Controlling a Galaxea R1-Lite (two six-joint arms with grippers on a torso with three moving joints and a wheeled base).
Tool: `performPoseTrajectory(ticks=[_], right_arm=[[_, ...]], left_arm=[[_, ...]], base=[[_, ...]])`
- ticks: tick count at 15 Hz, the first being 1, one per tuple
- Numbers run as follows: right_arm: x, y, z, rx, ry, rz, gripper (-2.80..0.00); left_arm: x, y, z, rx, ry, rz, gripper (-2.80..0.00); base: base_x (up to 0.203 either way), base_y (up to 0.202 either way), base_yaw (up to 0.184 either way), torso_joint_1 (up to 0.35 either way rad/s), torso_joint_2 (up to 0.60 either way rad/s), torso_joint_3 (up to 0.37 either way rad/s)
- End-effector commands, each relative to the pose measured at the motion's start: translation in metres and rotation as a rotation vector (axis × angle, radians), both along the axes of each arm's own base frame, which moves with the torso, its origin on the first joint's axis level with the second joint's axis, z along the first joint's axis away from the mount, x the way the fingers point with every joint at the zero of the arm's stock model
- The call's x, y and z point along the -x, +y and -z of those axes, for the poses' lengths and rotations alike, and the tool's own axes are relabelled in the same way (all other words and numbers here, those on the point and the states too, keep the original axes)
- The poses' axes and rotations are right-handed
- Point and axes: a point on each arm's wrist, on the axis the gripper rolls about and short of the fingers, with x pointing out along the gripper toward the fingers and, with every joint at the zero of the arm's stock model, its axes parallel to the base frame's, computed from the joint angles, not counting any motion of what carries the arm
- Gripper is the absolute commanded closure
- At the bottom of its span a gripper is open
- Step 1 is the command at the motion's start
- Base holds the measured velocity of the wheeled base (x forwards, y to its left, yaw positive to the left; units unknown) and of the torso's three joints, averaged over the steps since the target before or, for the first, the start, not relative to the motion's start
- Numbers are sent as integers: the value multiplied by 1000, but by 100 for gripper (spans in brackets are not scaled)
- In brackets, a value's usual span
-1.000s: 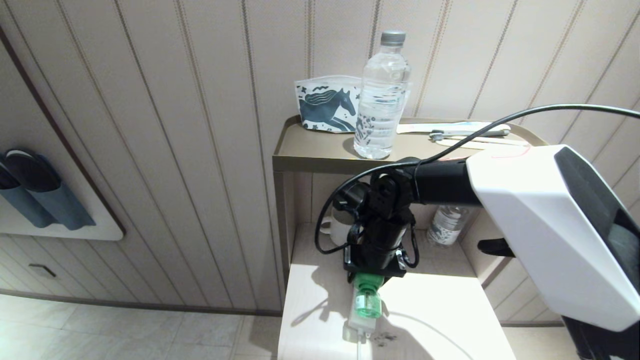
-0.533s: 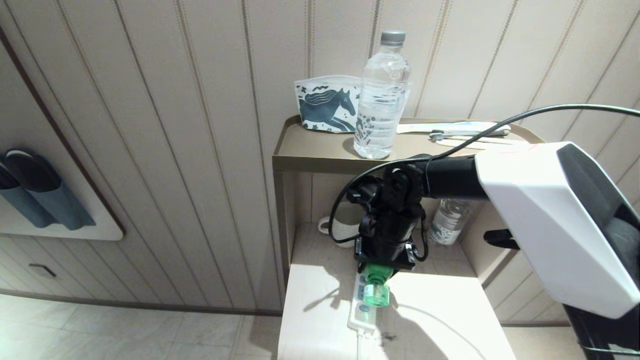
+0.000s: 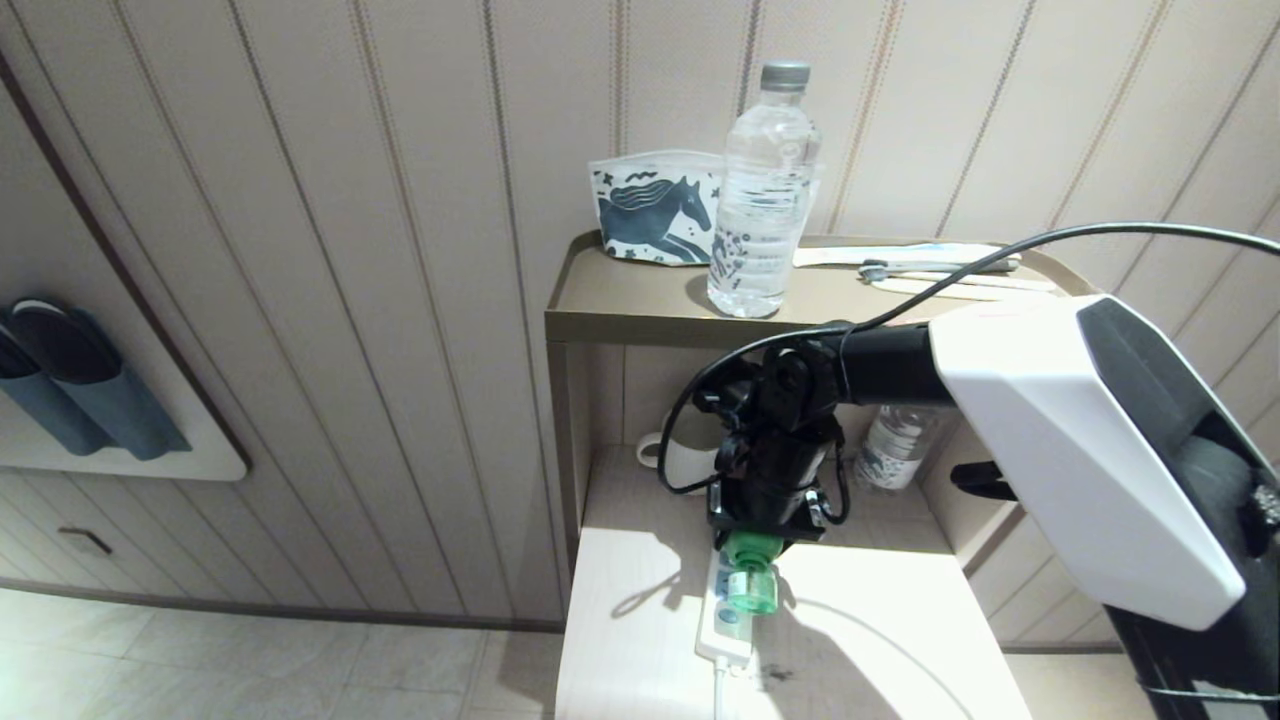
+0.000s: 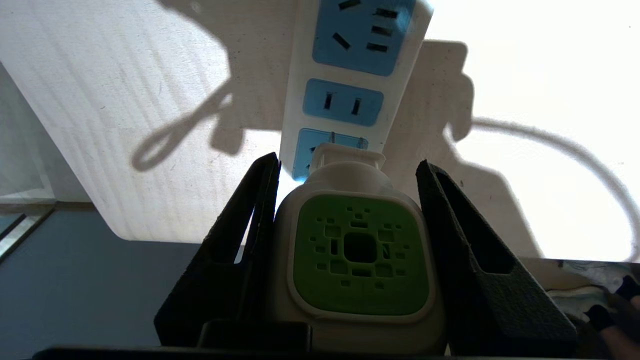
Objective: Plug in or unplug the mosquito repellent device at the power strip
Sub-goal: Insert the plug into the socket
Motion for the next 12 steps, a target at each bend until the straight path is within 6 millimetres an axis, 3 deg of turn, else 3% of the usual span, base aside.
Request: performPoseTrajectory(ticks=[1, 12], right_arm=[[-1, -2, 2, 1, 6, 4, 0], [-7, -4, 6, -3, -11, -5, 0]], left_arm=[[0, 0, 0, 0, 1, 0, 0], [0, 0, 0, 0, 1, 0, 0]], base=[[0, 0, 0, 0, 0, 0], [0, 0, 0, 0, 0, 0]])
